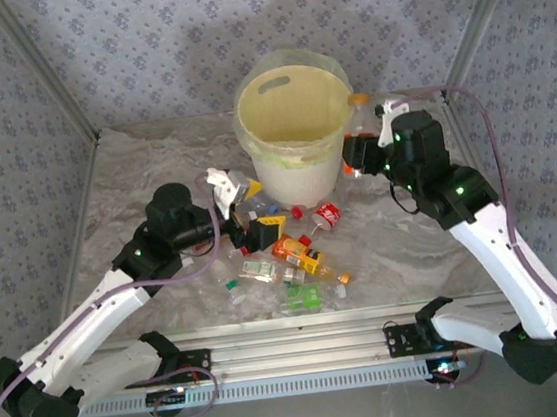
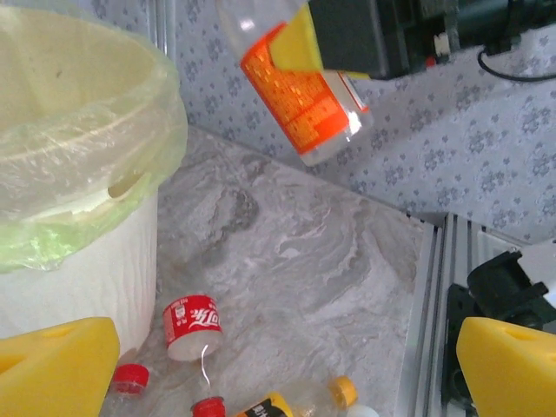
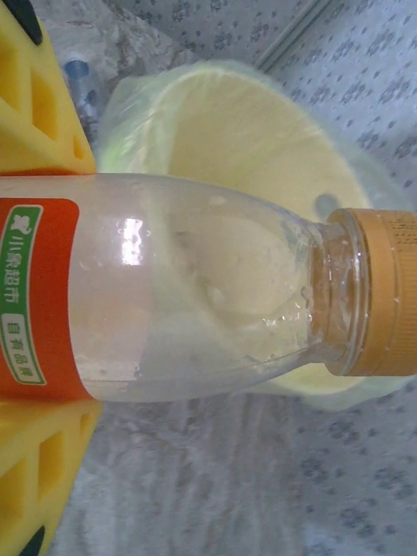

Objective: Put the plastic bottles in the bin

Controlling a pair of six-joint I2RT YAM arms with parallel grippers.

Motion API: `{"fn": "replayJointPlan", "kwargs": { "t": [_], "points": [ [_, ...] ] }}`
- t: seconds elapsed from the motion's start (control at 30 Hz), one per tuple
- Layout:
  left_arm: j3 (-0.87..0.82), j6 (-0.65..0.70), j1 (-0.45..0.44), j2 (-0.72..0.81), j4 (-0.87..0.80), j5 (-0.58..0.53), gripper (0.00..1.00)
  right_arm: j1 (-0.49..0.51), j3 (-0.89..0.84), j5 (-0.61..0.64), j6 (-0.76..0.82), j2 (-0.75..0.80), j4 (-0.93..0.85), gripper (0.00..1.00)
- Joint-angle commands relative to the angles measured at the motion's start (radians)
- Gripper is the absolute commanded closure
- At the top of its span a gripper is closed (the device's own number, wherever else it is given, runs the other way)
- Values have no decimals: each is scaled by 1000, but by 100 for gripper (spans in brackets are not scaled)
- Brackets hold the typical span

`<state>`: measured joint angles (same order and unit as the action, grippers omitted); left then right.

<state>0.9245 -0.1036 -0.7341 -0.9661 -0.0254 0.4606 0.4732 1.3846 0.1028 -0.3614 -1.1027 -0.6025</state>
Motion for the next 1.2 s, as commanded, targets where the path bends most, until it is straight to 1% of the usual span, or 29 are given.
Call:
{"fn": "replayJointPlan", "kwargs": {
  "t": [0.0,0.2,0.33,0.5,0.7,0.83,0.97,1.07,1.17],
  "points": [
    [-18,-14,14,40,126,18,0,16,115,18,70,-71,38,46],
    [-39,8,17,54,148,24,0,27,331,-30,135,-257,36,46],
    [-47,17,27,63,143,-20,0,28,487,-63,166,-404,6,46],
    [-56,39,38,79,133,-87,0,26,653,-118,178,-572,-93,46],
    [-59,59,41,74,113,-141,1,17,841,-144,185,-760,-228,45],
    [-49,68,39,61,88,-146,1,5,884,-149,167,-835,-279,45],
    [-46,70,40,55,81,-148,0,-7,881,-156,150,-874,-308,44],
    [-44,71,39,47,76,-148,0,-11,877,-158,148,-896,-334,42],
    [-39,71,39,38,68,-145,0,-13,846,-160,149,-899,-338,40]
  ]
}}
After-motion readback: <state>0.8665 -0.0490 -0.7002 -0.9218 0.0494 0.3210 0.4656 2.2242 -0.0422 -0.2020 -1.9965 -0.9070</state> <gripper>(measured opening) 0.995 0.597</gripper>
